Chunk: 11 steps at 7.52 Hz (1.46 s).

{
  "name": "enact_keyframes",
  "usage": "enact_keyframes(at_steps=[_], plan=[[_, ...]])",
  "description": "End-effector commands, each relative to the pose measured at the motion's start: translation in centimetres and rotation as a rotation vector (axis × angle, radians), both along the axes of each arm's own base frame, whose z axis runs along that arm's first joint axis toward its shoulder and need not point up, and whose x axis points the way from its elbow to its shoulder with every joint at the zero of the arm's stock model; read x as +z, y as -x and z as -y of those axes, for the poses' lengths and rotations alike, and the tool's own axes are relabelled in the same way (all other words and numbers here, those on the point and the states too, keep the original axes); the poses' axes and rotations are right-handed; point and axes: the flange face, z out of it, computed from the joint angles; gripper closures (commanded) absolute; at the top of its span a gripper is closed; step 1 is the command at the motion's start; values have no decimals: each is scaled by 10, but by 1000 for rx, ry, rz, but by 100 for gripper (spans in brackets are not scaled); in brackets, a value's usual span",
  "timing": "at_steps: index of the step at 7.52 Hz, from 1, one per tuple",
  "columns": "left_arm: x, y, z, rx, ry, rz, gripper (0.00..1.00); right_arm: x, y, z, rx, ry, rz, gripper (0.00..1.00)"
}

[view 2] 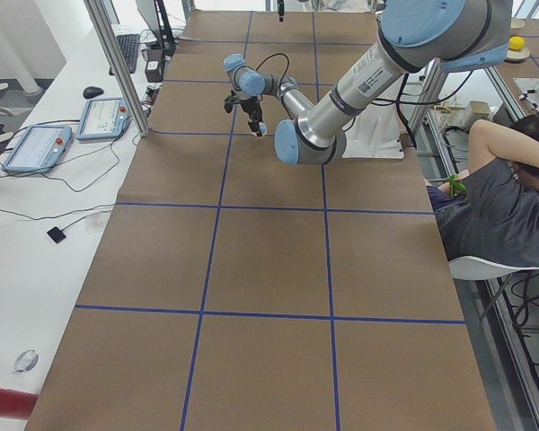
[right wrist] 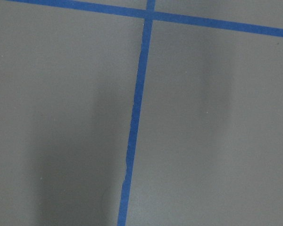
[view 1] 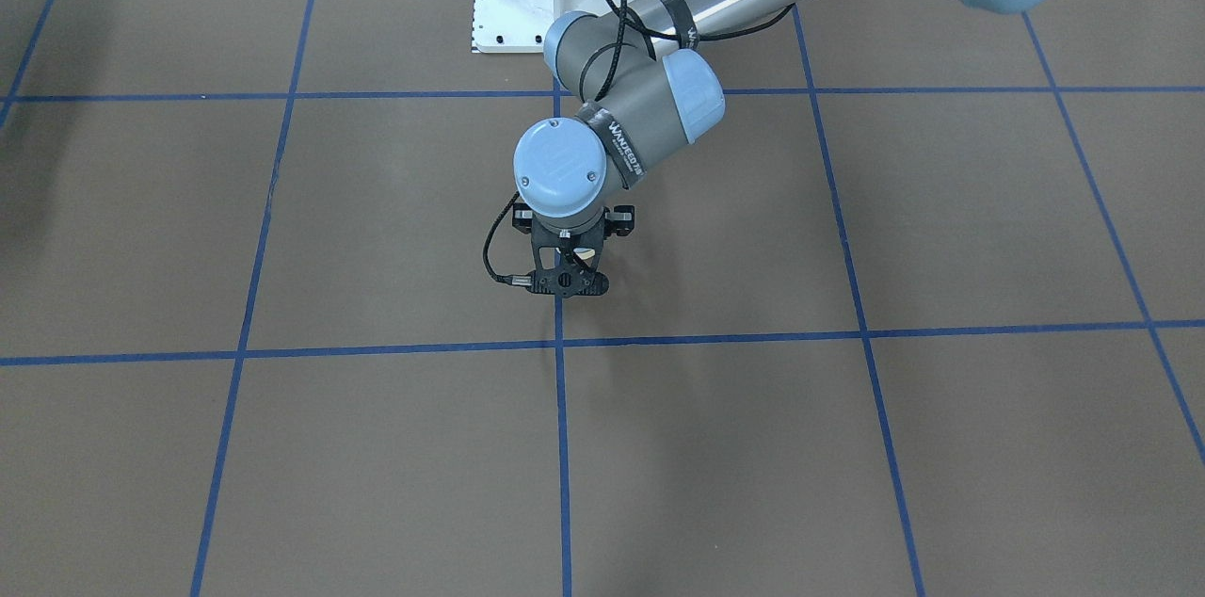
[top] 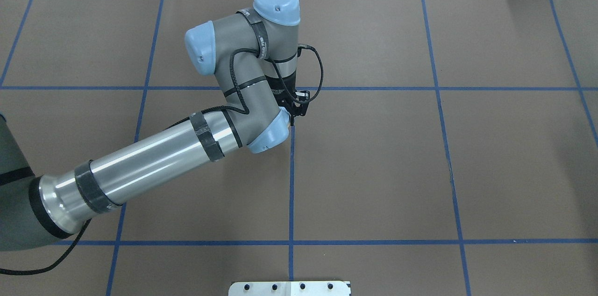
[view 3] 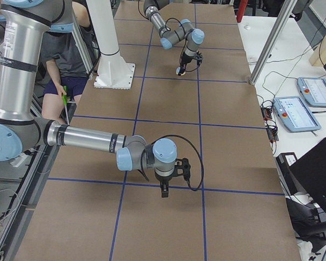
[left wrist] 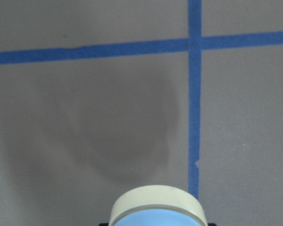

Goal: Place and press bell with both arms
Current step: 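Carry the bell with the left gripper toward the table centre, then lower the bell onto the table centre and open the left gripper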

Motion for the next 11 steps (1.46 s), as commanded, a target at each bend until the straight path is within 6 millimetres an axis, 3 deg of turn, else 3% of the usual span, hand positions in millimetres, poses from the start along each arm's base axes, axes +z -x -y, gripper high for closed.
enact_keyframes(at_steps=[1,5,6,9,11], plan=[[1,-21,-22,29,7,7,71,1,0,-1,0,2,0,0],[4,-29,-26,37,-4,-10,62,0,0,0,0,1,0,0],[4,-30,-27,39,-4,-11,56,0,-1,0,2,1,0,0],[4,-32,-30,45,-5,-11,29,0,-2,-1,4,1,3,0],[4,-35,-33,47,-10,-18,0,-1,-2,1,4,-2,3,0]])
